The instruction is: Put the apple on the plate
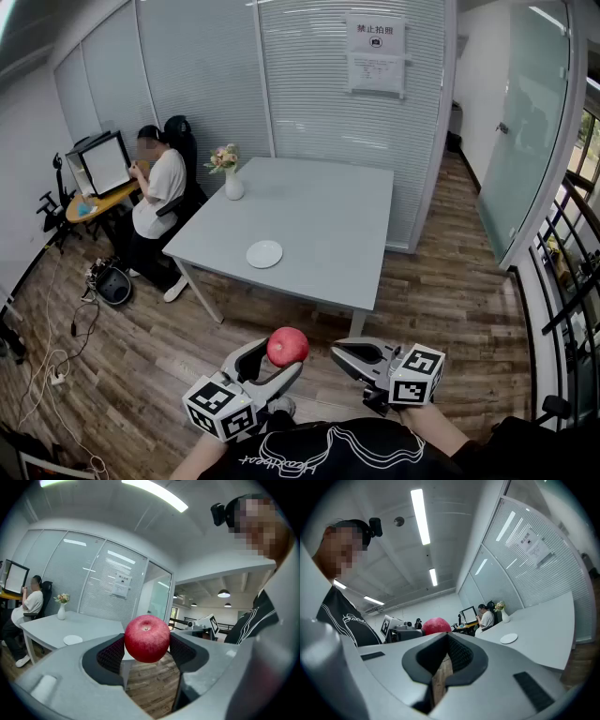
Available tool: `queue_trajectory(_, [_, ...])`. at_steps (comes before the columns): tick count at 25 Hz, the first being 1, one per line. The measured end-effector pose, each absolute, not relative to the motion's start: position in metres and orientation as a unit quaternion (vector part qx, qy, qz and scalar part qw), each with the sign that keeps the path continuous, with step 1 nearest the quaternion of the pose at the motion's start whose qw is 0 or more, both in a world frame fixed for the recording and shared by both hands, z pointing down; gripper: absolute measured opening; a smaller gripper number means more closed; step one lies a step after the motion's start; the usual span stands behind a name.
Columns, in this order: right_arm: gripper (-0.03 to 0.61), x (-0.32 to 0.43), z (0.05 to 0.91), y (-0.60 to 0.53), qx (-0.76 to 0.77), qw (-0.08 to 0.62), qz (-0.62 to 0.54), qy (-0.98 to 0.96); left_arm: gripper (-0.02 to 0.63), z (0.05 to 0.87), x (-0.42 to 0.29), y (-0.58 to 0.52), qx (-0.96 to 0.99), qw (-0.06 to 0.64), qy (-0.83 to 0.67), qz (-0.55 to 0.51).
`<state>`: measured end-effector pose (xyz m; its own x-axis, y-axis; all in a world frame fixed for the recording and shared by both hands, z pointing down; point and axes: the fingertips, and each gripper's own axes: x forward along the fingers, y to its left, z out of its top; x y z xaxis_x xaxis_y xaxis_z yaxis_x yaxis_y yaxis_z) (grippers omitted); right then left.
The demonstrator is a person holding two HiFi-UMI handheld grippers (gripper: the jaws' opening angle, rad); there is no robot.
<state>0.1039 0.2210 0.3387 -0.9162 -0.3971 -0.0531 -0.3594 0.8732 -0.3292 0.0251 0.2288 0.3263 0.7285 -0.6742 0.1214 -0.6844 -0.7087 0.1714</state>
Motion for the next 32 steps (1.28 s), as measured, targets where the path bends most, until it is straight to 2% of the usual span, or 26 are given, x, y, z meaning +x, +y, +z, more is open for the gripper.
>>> queue_trajectory(16, [0.009,0.102,0.348,0.196,-0.200,0.073,-0.179,0.961,0.310,0.337,0.022,0.210,0.922,0.119,-0.367,0.028])
queue_trajectory(32, [0.008,0.061,0.378,0.037,-0.233,0.050,-0.236,0.942,0.310,0.363,-0.023,0.039,0.924,0.162,-0.344,0.043])
